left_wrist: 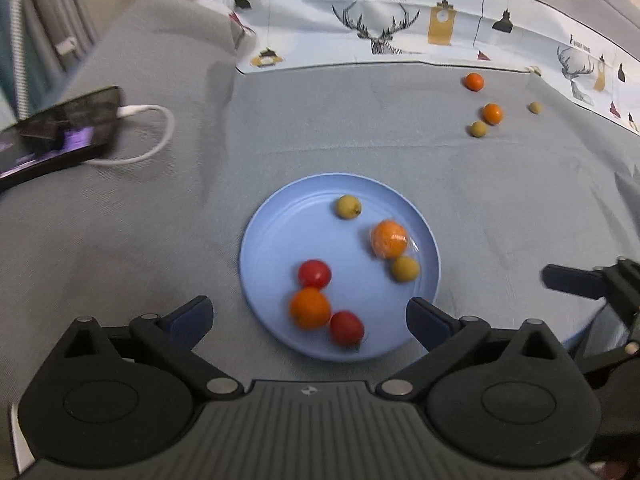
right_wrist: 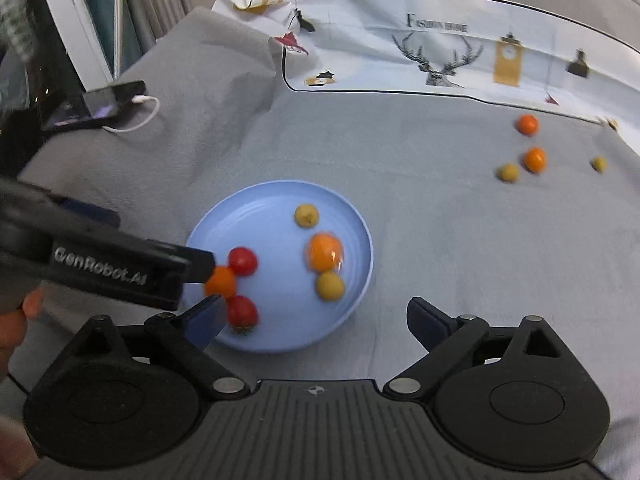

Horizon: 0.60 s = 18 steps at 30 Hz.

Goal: Organize fruits

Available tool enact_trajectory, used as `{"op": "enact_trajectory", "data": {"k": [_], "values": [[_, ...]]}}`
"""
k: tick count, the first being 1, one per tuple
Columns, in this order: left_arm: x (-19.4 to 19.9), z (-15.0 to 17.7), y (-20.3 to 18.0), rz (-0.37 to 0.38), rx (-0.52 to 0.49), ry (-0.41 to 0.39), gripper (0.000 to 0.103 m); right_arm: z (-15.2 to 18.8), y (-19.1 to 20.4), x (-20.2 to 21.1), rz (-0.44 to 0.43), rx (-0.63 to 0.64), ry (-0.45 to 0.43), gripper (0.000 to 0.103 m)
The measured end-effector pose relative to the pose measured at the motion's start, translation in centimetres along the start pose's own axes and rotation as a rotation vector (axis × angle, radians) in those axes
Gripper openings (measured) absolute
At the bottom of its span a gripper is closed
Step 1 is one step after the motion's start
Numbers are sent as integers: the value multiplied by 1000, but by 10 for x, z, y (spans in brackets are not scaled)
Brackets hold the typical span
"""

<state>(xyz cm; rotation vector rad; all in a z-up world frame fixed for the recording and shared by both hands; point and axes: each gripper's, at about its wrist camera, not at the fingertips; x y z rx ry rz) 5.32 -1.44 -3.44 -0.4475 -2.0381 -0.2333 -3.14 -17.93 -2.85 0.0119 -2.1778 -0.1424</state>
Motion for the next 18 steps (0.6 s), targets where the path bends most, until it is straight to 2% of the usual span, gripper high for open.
{"op": "enact_trajectory", "data": {"k": [9, 13, 18], "values": [[62, 30, -10, -60, 36, -102, 103, 18, 3, 69, 48, 27, -172, 102], [79, 40, -18, -82, 42, -137, 103, 25, 5, 85, 43, 41, -211, 102], [92, 57, -30, -82, 36, -143, 102, 40, 6, 110, 34, 60, -254, 102]]}}
Point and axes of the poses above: each gripper's, at about its wrist camera, not at the fingertips, and x roughly against the way its jaws point, y to its left, z to its underside, and after that the axes turned 5 degrees about z, right-handed
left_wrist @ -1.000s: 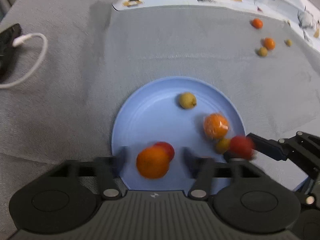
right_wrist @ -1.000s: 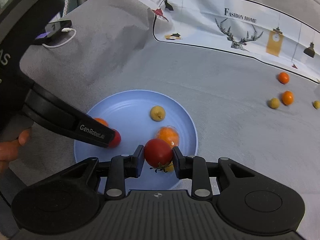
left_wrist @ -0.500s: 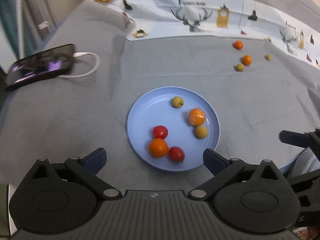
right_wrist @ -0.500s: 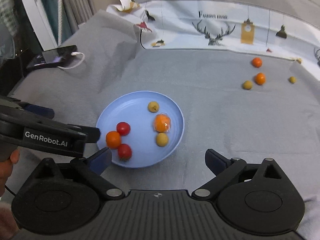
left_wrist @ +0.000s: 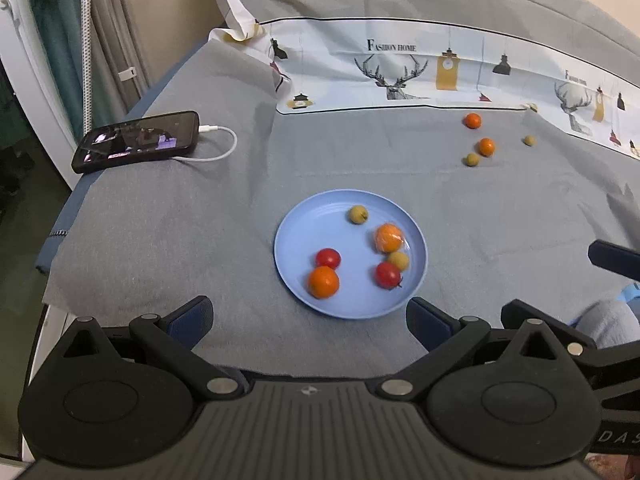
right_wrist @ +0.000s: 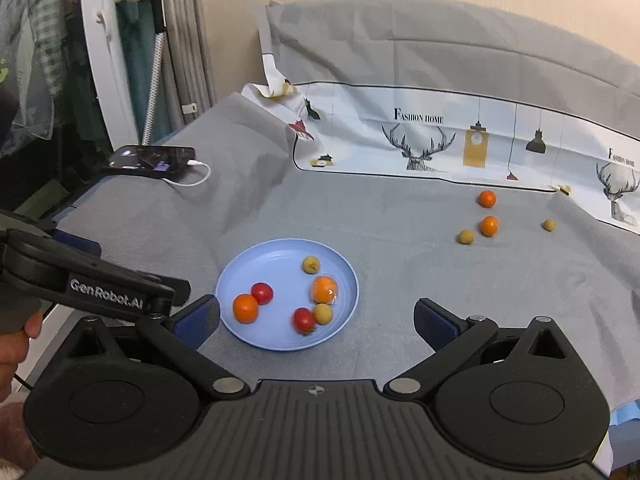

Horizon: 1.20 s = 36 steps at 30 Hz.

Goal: Organize fruits

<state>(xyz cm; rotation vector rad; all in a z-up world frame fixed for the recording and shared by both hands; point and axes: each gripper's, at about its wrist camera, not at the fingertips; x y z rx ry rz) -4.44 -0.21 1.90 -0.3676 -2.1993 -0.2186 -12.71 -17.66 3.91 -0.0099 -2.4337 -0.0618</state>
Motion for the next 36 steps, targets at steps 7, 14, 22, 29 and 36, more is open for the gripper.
{"op": "enact_trajectory", "data": {"k": [7, 14, 22, 29, 36], "values": [[26, 10, -6, -19, -13, -58, 103, 5, -2, 24, 10, -7, -56, 102], [41, 16, -11, -20, -22, -83, 103, 9, -1, 39, 11, -3, -87, 102], [49, 17, -12, -24, -26, -107, 103, 10, -2, 45, 15, -15, -103, 102], [52, 19, -12, -25, -31, -119, 103, 11, -2, 47, 16, -15, -104, 102], [52, 19, -11, -25, -30, -120, 103, 11, -2, 47, 15, -14, -103, 102]]}}
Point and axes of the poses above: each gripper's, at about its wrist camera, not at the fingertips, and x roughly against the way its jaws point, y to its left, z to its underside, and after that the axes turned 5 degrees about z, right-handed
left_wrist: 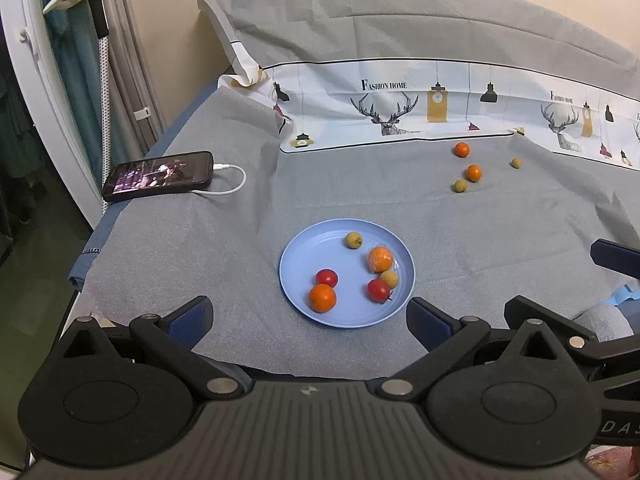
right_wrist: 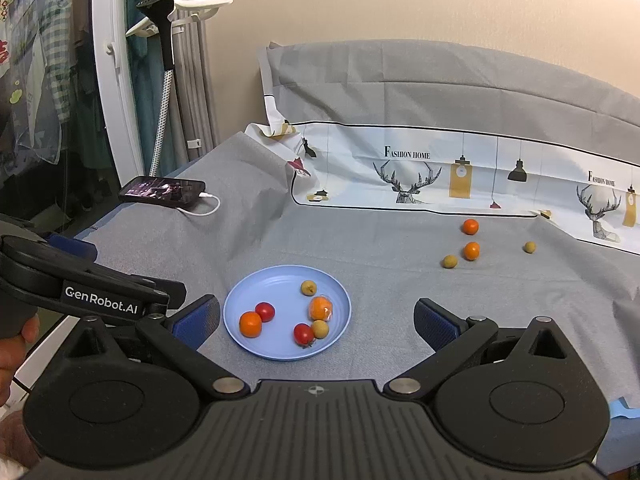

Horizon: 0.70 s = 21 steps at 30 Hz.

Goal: Organize fruits

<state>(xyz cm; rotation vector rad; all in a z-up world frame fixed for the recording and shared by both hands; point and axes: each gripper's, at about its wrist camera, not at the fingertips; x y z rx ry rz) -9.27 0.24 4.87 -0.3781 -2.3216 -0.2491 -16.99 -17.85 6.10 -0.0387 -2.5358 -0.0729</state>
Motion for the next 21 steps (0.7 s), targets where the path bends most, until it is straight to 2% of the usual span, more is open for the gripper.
{"op": "enact_trajectory", "data": {"k": [21], "values": [[-6, -1, 0, -3, -7, 17, 103, 1, -1, -6, -4, 7, 26, 102]]}}
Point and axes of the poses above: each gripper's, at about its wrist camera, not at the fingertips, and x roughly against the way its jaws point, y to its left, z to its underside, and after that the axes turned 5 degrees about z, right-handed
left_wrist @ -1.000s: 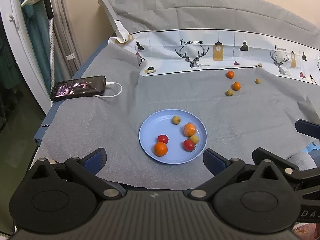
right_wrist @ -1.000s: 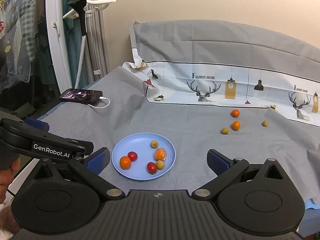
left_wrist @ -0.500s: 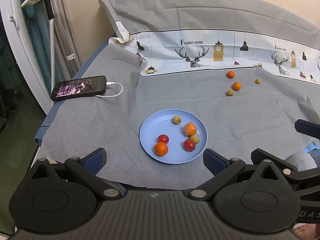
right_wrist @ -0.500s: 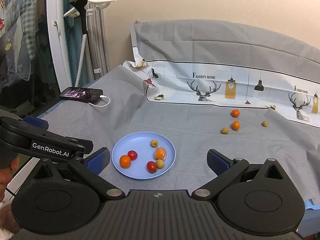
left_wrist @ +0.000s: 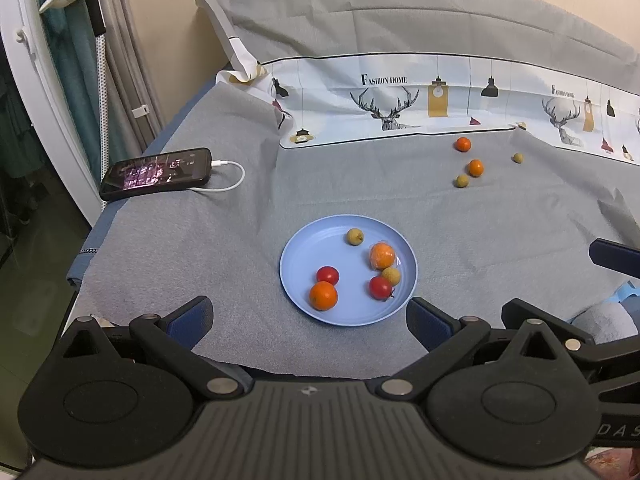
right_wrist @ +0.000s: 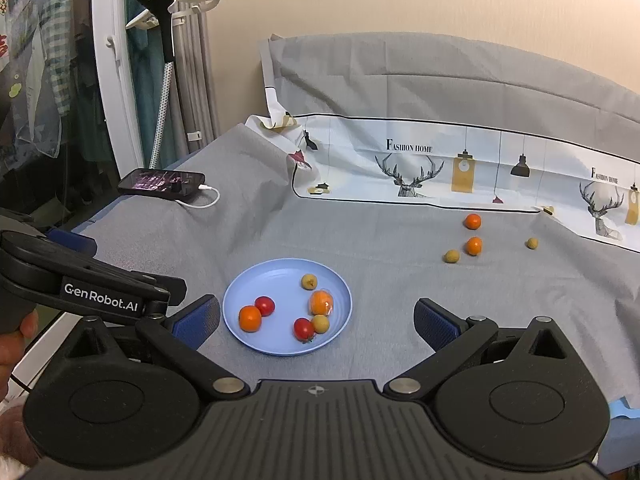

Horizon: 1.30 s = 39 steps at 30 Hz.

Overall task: Organize fruits
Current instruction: 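Grasp another orange mandarin with the left tool while the right tool grasps a small yellow fruit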

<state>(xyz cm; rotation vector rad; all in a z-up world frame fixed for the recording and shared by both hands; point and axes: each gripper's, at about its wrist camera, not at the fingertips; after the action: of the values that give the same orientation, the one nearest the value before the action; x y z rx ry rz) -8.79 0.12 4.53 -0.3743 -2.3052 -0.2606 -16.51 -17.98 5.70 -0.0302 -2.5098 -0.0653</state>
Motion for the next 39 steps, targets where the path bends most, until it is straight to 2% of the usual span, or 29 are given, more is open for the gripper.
{"op": "enact_trajectory", "data": {"k": [5, 10, 15, 20, 21, 23, 29, 33, 36, 39], "values": [[-7, -4, -2, -2, -1, 15, 103, -1, -5, -5, 7, -8, 8, 102], [-27, -21, -14, 23, -12, 59, 103, 1, -28, -13, 58, -55, 6, 102], [-60, -49, -40, 57, -40, 102, 103, 8, -77, -33, 143, -168, 36, 102], [-109, -92, -75, 108, -69, 148, 103, 14, -144, -64, 265, -261, 57, 102], [-120, -101, -83, 116, -80, 151, 103, 14, -144, -64, 265, -261, 57, 102], [-148, -122, -103, 134, -110, 161, 103, 12, -188, -92, 338, -291, 59, 102], [-259, -185, -179, 234, -199, 192, 103, -4, -281, -184, 408, -291, 59, 102], [-347, -216, -232, 312, -246, 239, 103, -15, -341, -268, 406, -321, 111, 102], [-406, -227, -262, 305, -305, 267, 103, -17, -379, -327, 393, -360, 152, 102], [-449, -232, -280, 297, -341, 304, 103, -15, -398, -373, 387, -362, 180, 102]]}}
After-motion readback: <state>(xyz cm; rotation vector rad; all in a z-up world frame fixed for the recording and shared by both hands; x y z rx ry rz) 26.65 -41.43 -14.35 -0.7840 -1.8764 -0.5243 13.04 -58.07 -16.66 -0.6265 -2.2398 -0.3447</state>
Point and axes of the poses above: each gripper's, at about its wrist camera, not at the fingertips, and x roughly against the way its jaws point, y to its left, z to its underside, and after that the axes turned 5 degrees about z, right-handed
